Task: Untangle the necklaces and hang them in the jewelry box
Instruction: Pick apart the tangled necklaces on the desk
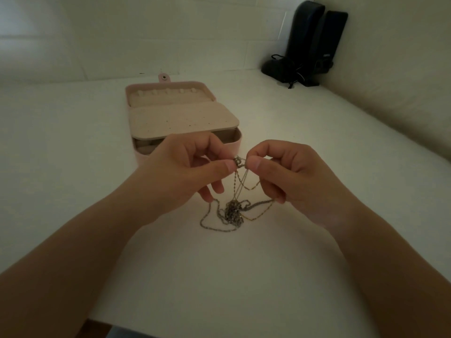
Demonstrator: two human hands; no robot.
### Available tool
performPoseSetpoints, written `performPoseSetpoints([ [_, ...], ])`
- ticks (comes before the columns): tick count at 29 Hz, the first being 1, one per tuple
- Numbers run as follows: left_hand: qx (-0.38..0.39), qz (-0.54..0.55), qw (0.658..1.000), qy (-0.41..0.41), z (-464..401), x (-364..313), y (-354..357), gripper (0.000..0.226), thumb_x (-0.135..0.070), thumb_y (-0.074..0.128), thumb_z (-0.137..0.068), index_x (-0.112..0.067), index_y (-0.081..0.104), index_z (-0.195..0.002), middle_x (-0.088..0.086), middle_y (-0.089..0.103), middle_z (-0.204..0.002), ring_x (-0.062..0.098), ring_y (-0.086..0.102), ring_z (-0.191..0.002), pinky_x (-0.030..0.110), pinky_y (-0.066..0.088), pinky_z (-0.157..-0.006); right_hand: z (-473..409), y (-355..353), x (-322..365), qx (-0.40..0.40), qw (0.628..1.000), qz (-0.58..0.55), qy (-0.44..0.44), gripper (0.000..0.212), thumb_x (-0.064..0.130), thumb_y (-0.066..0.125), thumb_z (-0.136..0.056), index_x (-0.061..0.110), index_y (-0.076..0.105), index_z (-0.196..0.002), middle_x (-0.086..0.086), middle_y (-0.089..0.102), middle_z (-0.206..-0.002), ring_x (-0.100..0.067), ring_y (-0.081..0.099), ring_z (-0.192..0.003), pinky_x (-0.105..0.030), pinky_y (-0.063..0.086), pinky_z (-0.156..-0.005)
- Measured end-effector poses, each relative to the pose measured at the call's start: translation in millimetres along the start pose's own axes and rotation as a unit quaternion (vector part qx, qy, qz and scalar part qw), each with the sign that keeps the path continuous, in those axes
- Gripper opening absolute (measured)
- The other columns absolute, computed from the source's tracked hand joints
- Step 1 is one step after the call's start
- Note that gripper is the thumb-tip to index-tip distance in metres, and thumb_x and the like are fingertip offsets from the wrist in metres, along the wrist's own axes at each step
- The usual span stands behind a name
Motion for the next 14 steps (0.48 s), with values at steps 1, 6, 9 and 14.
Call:
performPoseSetpoints([
  [1, 0.001, -0.003, 1.000, -0.006, -0.3, 1.1, 0.0, 0.010, -0.024, 0.064, -0.065, -0.016, 0.062, -0.069, -0.006, 0.061, -0.056, 0.007, 0.059, -0.051, 0.017, 0.046, -0.045, 0.1, -1.1, 0.1, -0.007, 1.000, -0.008, 0.005, 0.012, 0.026, 0.056, -0.080, 0.020, 0.062, -0.071, 0.004, 0.041, -0.040, -0.009, 0.031, -0.038, -0.018, 0.029, -0.040],
  [6, 0.005, -0.024, 1.000, -0.019, -0.6, 4.9, -0.3, 0.010, -0.013, 0.066, -0.075, -0.019, 0.064, -0.068, -0.006, 0.065, -0.059, 0.010, 0.063, -0.051, 0.017, 0.047, -0.044, 0.1, -2.3, -1.4, -0.026, 0.999, -0.013, 0.031, 0.014, 0.025, 0.054, -0.078, 0.022, 0.059, -0.065, 0.004, 0.041, -0.040, -0.009, 0.031, -0.038, -0.015, 0.028, -0.039],
  [9, 0.000, -0.018, 1.000, -0.019, -0.3, 3.8, -0.5, 0.009, -0.012, 0.064, -0.077, -0.016, 0.064, -0.069, -0.005, 0.065, -0.059, 0.010, 0.062, -0.050, 0.018, 0.047, -0.044, -0.9, -1.2, -3.8, -0.027, 0.999, 0.000, 0.044, 0.014, 0.027, 0.054, -0.076, 0.023, 0.059, -0.064, 0.004, 0.041, -0.040, -0.011, 0.031, -0.039, -0.016, 0.029, -0.039],
  [14, 0.002, -0.039, 0.999, -0.022, -0.8, 5.4, -0.6, 0.008, -0.014, 0.065, -0.077, -0.018, 0.065, -0.070, -0.005, 0.067, -0.061, 0.010, 0.064, -0.052, 0.017, 0.047, -0.045, -0.6, -3.1, -5.0, -0.046, 0.998, 0.029, 0.045, 0.020, 0.021, 0.056, -0.088, 0.023, 0.059, -0.069, 0.005, 0.042, -0.041, -0.013, 0.030, -0.042, -0.016, 0.028, -0.041],
])
Point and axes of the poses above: each hand's wrist, its own z-axis away from the middle knuckle, its own y-axis out of the palm, x = y × z, the point moved 4 cm from there along -z, towards the middle knuckle
